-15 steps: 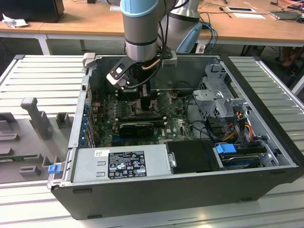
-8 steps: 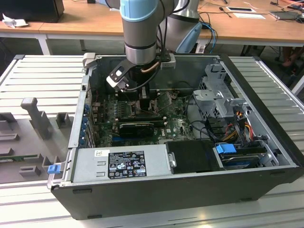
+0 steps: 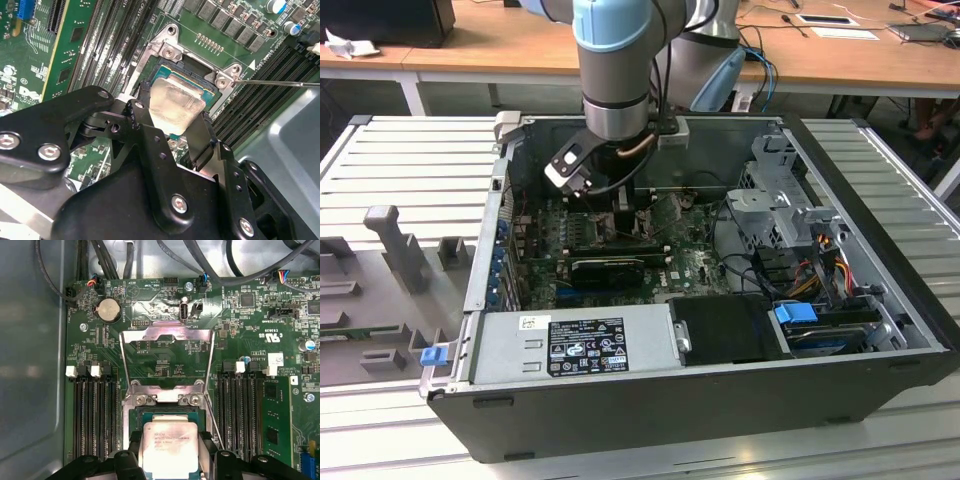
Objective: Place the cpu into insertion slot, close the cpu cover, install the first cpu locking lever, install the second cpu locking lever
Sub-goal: 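Place the cpu into insertion slot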
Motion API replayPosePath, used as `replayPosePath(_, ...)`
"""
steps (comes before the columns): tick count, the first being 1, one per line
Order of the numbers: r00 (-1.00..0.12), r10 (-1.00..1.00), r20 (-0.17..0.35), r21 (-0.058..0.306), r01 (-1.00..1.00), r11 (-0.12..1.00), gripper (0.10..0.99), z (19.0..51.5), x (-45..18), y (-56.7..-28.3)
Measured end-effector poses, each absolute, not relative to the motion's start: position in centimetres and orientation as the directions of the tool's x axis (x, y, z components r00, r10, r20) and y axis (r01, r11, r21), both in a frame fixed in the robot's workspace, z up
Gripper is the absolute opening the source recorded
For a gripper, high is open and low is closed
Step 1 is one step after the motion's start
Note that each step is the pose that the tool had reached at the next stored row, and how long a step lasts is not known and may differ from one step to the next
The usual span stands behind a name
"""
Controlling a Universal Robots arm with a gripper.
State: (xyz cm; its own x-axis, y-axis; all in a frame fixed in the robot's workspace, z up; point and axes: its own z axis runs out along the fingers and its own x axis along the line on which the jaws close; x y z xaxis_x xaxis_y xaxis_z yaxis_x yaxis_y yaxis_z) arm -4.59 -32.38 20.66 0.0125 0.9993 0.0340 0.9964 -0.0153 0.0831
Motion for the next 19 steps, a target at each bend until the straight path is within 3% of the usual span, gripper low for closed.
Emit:
replayPosePath(10,0.008,0.999,0.034,0.083,0.996,-0.011,0.529,20.18,-4.59,-32.33)
replayPosePath(11,0.008,0.999,0.034,0.083,0.996,-0.011,0.541,20.18,-4.59,-32.33)
replayPosePath(12,0.008,0.999,0.034,0.083,0.996,-0.011,0.608,20.18,-4.59,-32.33)
replayPosePath(19,0.008,0.999,0.034,0.083,0.996,-0.011,0.608,20.91,-4.59,-32.33)
